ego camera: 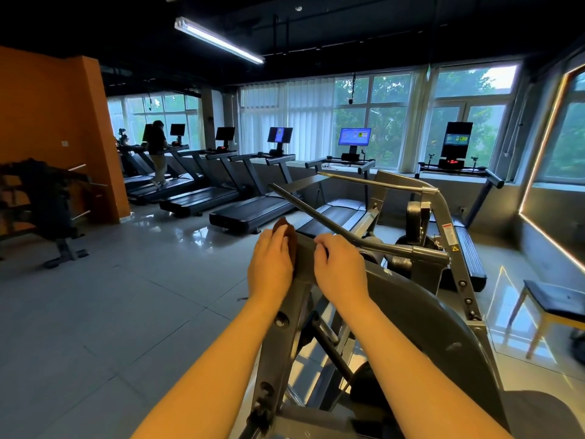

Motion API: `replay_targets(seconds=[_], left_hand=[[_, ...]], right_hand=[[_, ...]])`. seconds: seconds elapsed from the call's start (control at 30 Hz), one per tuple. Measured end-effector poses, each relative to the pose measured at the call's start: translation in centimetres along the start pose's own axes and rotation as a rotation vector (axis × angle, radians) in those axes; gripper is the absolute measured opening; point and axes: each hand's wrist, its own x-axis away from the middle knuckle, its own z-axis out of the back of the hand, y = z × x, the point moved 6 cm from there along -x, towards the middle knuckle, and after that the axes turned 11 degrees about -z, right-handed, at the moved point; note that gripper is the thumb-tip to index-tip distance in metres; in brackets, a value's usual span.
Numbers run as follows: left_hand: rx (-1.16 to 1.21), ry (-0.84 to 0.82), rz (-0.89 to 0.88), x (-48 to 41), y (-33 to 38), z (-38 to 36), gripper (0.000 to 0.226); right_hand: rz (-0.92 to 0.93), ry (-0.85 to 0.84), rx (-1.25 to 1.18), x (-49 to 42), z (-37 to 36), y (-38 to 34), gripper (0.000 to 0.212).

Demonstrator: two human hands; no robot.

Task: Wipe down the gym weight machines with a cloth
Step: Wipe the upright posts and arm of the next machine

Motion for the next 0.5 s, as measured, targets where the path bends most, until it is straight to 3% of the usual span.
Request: replay_targets(seconds=[0.13, 0.37, 0.5], left_hand=[[0.085, 0.038, -0.008, 1.2, 0.3, -1.0, 0.042], [0.108, -0.085, -0.191, 3.3, 4.5, -2.4, 0.050], [0.002, -0.133, -0.245, 2.4, 3.2, -1.7, 0.044]], right_hand=[[-0.030, 0.012, -0.031, -0.3, 0.0, 0.0, 0.027], [-0.087, 0.025, -0.132, 0.2, 0.1, 0.0, 0.019], [-0.070, 0.011, -0.081, 0.2, 0.1, 0.0, 0.018]])
